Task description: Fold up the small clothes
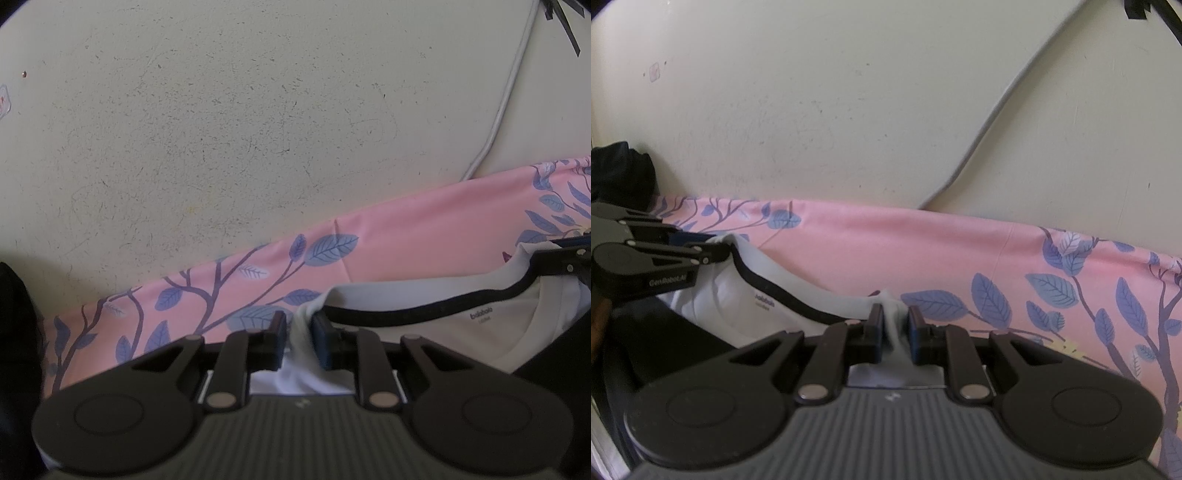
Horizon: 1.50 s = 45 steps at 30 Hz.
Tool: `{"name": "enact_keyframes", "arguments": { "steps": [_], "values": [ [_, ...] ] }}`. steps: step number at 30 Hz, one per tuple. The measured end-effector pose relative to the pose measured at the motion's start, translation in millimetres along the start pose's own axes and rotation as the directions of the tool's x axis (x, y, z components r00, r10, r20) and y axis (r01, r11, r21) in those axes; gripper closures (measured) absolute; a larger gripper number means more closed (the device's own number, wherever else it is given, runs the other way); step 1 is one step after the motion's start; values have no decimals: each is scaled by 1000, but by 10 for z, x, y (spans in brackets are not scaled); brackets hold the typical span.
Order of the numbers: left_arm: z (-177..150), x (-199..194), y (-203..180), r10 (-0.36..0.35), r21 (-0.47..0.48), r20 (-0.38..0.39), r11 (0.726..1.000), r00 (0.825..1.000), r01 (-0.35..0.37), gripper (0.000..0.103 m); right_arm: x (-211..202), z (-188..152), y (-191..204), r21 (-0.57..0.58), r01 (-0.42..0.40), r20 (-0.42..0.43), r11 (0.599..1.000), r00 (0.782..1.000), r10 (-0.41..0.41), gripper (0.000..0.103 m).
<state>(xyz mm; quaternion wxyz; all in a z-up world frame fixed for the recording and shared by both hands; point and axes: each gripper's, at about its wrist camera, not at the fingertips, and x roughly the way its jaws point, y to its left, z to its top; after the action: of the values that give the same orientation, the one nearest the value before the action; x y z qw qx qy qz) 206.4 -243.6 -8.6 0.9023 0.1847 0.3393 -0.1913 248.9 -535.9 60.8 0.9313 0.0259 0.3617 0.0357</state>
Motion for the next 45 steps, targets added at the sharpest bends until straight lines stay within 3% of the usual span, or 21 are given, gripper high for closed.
{"name": "enact_keyframes", "arguments": {
  "steps": [4, 6, 8, 14, 19, 24, 27, 30, 32, 34, 35, 36, 37, 38, 39, 40, 43, 45],
  "values": [
    [2, -3, -8, -3, 9, 1, 1000, 1000, 3, 90, -6, 8, -26, 28, -13, -4, 1000, 1000, 13, 95],
    [1, -29, -23, 2, 31, 0, 1000, 1000, -2, 92, -46, 53, -38, 54, -11, -19, 998, 1000, 12, 100],
    [8, -159, -6, 3, 38, 10, 999, 1000, -3, 92, -211, 117, -41, 74, -38, 13, 997, 999, 37, 101],
    [-128, -1074, 344, -134, -129, 125, 980, 983, 150, 92, -1154, 81, 207, 20, -112, 135, 994, 985, 108, 102],
    [-783, -1939, 484, -207, -164, 193, 957, 959, 240, 92, -2051, -537, 562, -35, -152, 209, 988, 965, 156, 102],
    [-1610, -2589, 515, -290, -204, 198, 922, 936, 329, 92, -2674, -1387, 906, -35, -163, 226, 986, 960, 167, 103],
    [-1972, -2782, 530, -328, -249, 190, 896, 925, 369, 91, -2798, -1823, 1065, -2, -125, 206, 992, 971, 123, 103],
    [-2237, -2838, 484, -334, -269, 159, 891, 929, 366, 88, -2811, -2148, 1168, 32, -74, 182, 997, 981, 67, 102],
    [-2363, -2852, 471, -367, -273, 133, 879, 921, 390, 88, -2792, -2257, 1202, 38, -57, 159, 998, 986, 51, 102],
    [-2438, -2878, 492, -375, -262, 118, 881, 920, 393, 81, -2809, -2295, 1217, 33, -80, 143, 996, 987, 74, 100],
    [-2448, -2900, 542, -366, -268, 119, 883, 923, 385, 67, -2848, -2283, 1205, 33, -84, 150, 996, 986, 78, 93],
    [-2454, -2933, 625, -352, -285, 135, 881, 926, 376, 52, -2903, -2266, 1175, 43, -93, 160, 995, 983, 85, 71],
    [-2444, -2959, 712, -333, -309, 156, 877, 930, 367, 45, -2974, -2243, 1128, 59, -120, 179, 991, 978, 108, 57],
    [-2418, -3001, 849, -309, -347, 187, 867, 933, 357, 36, -3054, -2224, 1087, 75, -138, 209, 988, 971, 120, 50],
    [-2390, -3024, 955, -291, -377, 213, 856, 933, 353, 26, -3127, -2181, 1042, 83, -149, 240, 985, 963, 125, 51],
    [-2363, -3047, 1084, -267, -413, 242, 842, 933, 348, 22, -3182, -2125, 1007, 87, -148, 264, 985, 957, 120, 51],
    [-2187, -2971, 1306, -255, -468, 269, 809, 929, 357, 28, -3181, -1894, 950, 108, -112, 308, 988, 949, 74, 51],
    [-2019, -2895, 1289, -296, -433, 284, 809, 912, 398, 53, -3050, -1696, 964, 113, -116, 302, 987, 950, 78, 55]
  ]
}}
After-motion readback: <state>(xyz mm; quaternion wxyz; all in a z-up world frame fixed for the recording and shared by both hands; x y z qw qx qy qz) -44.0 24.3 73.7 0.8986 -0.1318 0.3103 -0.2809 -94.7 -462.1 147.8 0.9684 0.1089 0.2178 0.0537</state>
